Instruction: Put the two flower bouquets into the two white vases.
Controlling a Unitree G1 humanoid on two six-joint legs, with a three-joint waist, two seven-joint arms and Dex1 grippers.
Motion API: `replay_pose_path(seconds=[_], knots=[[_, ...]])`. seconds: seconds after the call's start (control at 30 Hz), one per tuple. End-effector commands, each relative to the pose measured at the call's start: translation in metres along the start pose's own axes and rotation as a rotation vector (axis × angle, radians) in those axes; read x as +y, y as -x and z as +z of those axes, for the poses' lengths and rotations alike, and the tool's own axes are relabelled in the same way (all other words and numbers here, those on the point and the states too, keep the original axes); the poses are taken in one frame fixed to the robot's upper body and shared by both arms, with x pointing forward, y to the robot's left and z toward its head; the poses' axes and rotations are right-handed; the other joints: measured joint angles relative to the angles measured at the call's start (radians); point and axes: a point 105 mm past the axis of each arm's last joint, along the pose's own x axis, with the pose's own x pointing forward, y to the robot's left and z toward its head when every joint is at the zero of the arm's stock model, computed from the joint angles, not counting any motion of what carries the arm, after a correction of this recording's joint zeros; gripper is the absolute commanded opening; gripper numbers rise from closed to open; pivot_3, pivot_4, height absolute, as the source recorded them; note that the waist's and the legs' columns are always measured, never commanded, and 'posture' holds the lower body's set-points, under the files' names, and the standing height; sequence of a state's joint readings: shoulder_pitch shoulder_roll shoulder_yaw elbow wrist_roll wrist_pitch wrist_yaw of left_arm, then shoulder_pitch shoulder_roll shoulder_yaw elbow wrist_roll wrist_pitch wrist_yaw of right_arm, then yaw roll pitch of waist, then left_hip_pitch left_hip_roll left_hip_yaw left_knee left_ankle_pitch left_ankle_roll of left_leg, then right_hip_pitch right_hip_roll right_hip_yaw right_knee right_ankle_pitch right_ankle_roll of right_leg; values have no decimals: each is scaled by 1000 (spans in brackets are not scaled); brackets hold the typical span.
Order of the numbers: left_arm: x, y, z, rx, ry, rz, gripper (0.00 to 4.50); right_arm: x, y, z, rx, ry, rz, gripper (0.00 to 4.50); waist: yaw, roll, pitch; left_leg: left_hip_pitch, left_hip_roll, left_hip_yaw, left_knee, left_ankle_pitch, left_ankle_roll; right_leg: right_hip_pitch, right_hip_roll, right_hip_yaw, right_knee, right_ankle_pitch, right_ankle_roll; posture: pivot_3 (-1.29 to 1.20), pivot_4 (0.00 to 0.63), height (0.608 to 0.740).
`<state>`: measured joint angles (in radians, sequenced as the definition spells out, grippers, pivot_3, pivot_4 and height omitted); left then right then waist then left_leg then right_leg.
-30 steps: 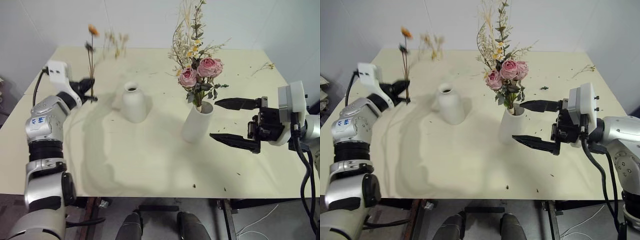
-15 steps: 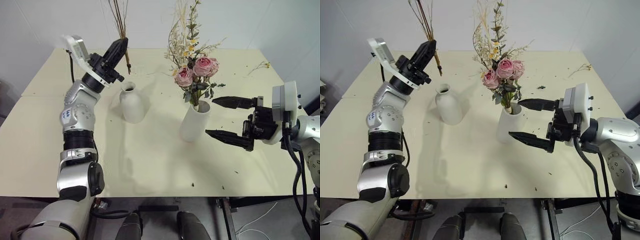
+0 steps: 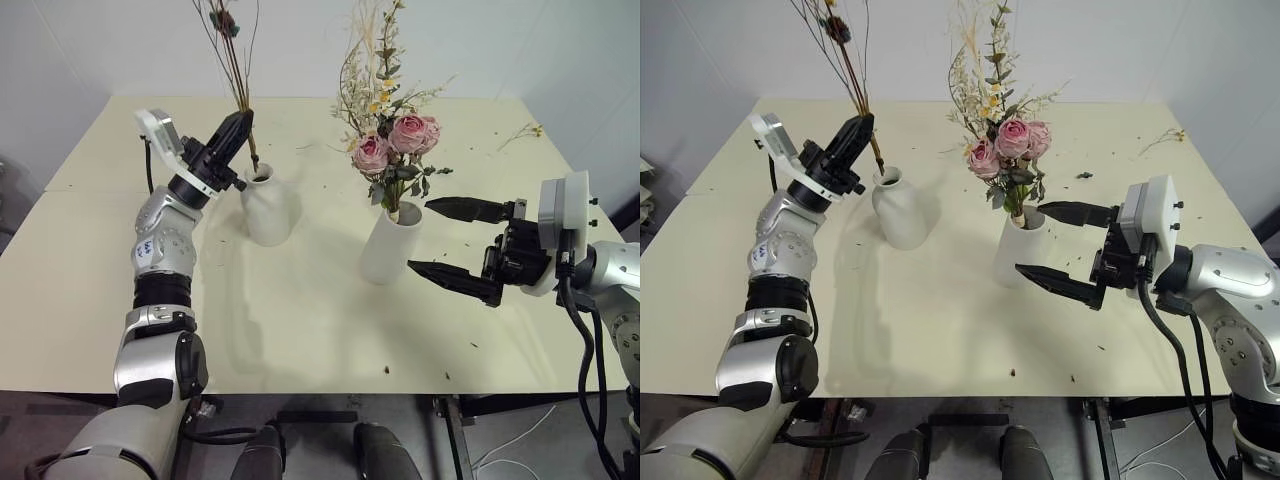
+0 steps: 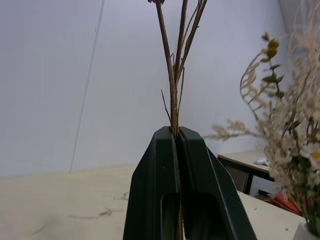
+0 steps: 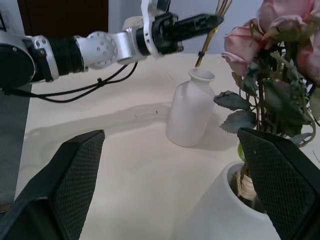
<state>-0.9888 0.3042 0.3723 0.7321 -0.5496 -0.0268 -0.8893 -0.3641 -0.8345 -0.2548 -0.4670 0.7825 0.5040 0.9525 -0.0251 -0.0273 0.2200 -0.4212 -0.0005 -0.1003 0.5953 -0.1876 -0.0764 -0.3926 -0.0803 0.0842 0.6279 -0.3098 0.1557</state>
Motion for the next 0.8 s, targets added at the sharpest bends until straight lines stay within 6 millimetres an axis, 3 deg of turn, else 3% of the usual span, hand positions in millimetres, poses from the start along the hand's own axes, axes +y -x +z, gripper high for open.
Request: replay_pose_path(seconds=[0.03,0.3,0.53,0.8], knots=[[4,2,-3,-29,-48,40,30,0,4,15,-37,42,-24,4500,1,0,0,0,0,0,0,0,0,0,0,0,0,0,0,0,150,740],[2,5,-15,-17,-58,27,30,-1,4,17,-37,39,-34,4500,-1,0,0,0,0,0,0,0,0,0,0,0,0,0,0,0,150,740],[3,13,-6,-1,-95,-2,1928,-1,2,16,-50,35,-35,4500,-2,0,0,0,0,0,0,0,0,0,0,0,0,0,0,0,150,740],[15,47,25,115,-202,12,4357,-3,2,12,-59,21,-36,4500,-4,0,0,0,0,0,-1,0,0,0,0,0,0,0,0,0,150,740]])
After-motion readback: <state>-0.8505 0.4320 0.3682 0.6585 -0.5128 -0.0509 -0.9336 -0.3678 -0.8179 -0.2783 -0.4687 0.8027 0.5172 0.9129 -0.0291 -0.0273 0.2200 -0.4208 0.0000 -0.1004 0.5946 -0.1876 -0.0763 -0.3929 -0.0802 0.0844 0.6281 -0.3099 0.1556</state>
